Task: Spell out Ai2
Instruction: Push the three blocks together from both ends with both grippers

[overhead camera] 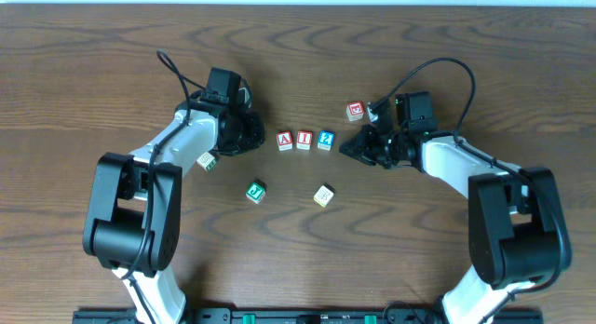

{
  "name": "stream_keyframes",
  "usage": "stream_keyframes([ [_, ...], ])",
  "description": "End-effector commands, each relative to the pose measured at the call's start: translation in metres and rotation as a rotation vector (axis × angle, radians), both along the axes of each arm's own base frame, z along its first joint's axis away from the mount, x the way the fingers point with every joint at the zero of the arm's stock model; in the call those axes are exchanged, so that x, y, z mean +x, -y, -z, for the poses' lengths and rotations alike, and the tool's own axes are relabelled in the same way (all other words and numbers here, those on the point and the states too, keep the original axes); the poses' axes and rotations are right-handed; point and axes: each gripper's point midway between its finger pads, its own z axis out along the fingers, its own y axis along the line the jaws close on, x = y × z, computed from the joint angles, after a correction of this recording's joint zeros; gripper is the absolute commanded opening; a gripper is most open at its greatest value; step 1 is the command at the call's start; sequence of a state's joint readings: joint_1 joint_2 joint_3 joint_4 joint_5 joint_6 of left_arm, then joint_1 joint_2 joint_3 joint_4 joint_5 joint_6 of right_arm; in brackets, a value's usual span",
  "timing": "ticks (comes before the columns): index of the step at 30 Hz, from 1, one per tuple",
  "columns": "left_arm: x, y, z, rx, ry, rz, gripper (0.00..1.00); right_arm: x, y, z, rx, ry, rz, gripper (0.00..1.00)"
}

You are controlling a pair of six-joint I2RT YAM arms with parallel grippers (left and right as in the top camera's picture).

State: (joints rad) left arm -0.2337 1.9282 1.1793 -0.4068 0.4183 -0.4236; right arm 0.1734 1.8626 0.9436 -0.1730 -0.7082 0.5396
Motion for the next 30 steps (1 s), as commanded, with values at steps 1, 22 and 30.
stream_keyframes([
  [1,-0.002,0.005,0.005,-0.001,-0.006,-0.020,0.06,0.010,-0.004,-0.004,-0.001,0.024,0.015,0.01],
  [22,-0.002,0.022,0.015,-0.043,-0.030,-0.034,0.06,0.030,-0.019,0.009,0.007,-0.003,0.016,0.01],
  [30,0.000,0.025,0.014,-0.053,-0.023,-0.038,0.06,0.025,-0.018,0.012,-0.001,-0.029,0.016,0.01],
])
